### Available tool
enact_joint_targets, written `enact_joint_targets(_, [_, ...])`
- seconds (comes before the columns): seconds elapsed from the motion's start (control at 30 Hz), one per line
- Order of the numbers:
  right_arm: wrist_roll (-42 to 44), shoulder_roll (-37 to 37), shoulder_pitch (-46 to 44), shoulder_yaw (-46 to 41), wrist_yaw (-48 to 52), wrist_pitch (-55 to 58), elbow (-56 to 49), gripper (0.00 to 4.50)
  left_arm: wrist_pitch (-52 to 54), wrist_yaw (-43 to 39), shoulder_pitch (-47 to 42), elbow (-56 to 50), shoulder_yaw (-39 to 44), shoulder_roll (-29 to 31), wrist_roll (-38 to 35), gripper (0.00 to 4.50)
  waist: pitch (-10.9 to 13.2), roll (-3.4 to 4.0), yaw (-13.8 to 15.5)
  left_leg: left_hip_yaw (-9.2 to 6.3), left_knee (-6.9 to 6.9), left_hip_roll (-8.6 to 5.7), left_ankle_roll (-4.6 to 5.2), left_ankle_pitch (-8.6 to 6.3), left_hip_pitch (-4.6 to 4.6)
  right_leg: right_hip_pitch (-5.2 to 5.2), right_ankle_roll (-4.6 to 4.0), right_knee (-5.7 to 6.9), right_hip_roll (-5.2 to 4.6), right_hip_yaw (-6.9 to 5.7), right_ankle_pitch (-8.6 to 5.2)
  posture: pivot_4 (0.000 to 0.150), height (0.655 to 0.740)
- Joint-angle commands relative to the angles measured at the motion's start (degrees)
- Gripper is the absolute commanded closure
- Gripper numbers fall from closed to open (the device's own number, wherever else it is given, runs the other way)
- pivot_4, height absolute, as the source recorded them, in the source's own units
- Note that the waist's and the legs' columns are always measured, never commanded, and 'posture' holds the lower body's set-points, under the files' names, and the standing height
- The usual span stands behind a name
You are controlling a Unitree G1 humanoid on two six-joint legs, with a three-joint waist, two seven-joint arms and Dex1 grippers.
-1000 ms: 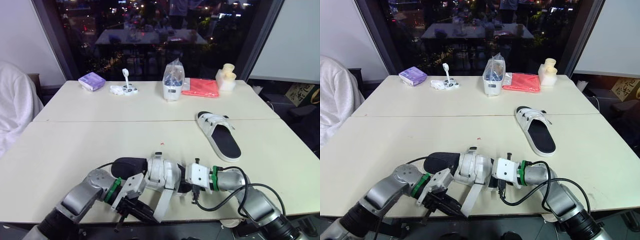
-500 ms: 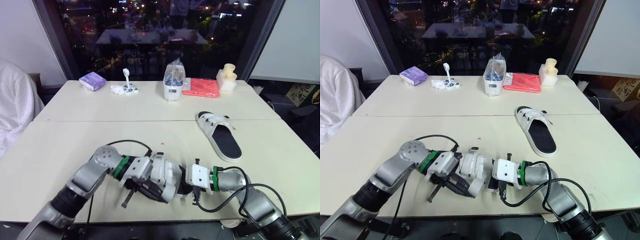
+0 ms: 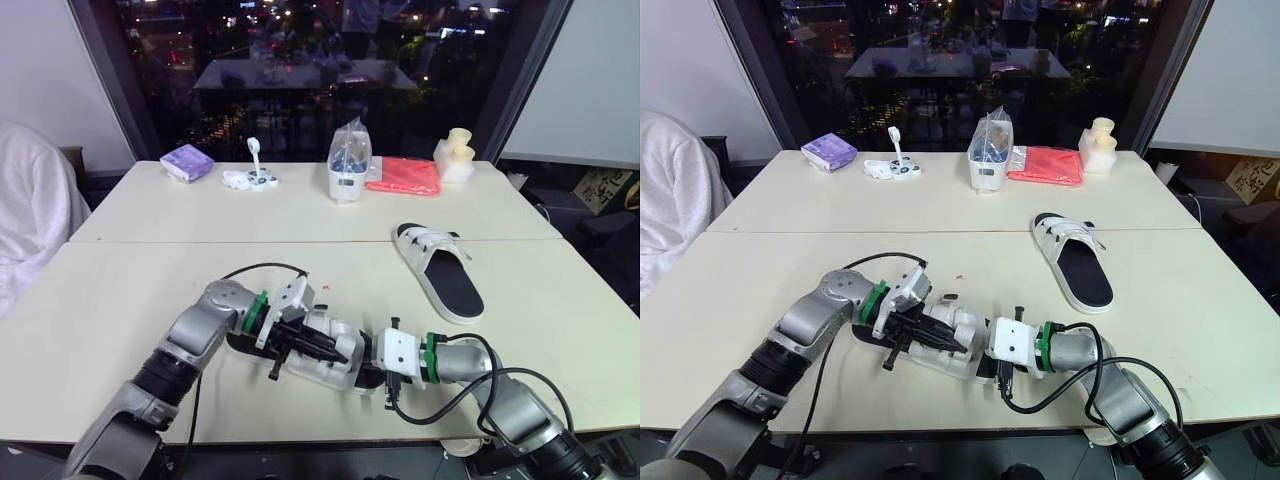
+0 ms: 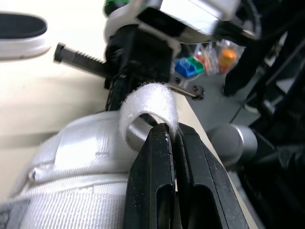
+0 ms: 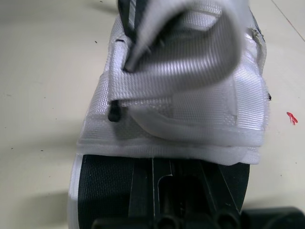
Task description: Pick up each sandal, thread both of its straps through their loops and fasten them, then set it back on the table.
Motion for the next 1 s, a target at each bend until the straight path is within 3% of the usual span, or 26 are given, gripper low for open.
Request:
enact_joint_targets(0.03, [-1.95,-1.0,2.15,2.21,0.87,1.28,1.27,4.5,2.91,4.01,-1.89,0.85,2.67,-1.18,-0.1,2.89,-0.01,0.0,-0.02,-0.01,0.01,0.0,0.0,0.0,0.0,0.0,0.0,0.0,0.0,0.0,0.0,0.15,0.74])
enact_joint_targets(0.07, [-1.95,-1.05,2.24,2.17,0.86,1.3,1.21,4.5,4.48,4.47,-1.95,0.78,2.72,-1.4,-0.38,2.59,-0.01,0.0,0.0,-0.01,0.01,0.0,0.0,0.0,0.0,0.01,0.0,0.0,0.0,0.0,0.0,0.15,0.74])
enact_joint_targets(0.1, [-1.96,-1.07,2.22,2.15,0.86,1.32,1.24,4.5,5.85,4.87,-1.89,0.59,2.88,-1.7,-0.75,1.86,-0.01,-0.01,0.0,-0.01,0.01,0.0,0.0,0.0,0.02,0.03,0.0,0.01,0.0,0.0,0.0,0.15,0.74])
enact_joint_targets(0.23, [-2.05,-1.04,2.12,2.12,0.87,1.37,1.27,4.5,11.39,8.4,-1.62,-0.56,4.43,-3.37,-2.72,0.04,-0.02,-0.01,0.0,-0.02,0.01,0.0,0.0,0.0,0.04,0.06,0.01,0.02,0.0,0.0,0.0,0.15,0.74])
enact_joint_targets(0.53, [-2.11,-0.94,1.8,2.16,0.98,1.43,1.33,4.5,16.99,16.97,-5.95,2.51,11.12,-8.5,-5.27,0.04,-0.01,-0.04,0.04,-0.06,0.05,-0.02,-0.01,0.01,0.07,0.15,0.02,0.02,0.0,0.0,0.0,0.15,0.74])
enact_joint_targets(0.7, [-2.11,-0.92,1.49,2.21,1.0,1.39,1.58,4.5,16.95,13.51,-9.19,4.28,9.8,-8.22,-4.65,0.04,-0.01,-0.03,-0.04,-0.05,0.04,-0.04,-0.01,0.01,0.08,0.15,0.04,0.02,0.0,0.0,0.0,0.15,0.74])
enact_joint_targets(1.0, [-2.27,-0.61,1.22,2.52,0.66,1.38,1.87,4.5,11.03,1.6,-13.4,8.33,-0.53,-5.98,1.53,0.04,-0.01,-0.03,-0.04,-0.02,0.04,-0.06,-0.01,0.01,0.09,0.14,0.02,0.01,0.01,0.01,-0.01,0.15,0.74])
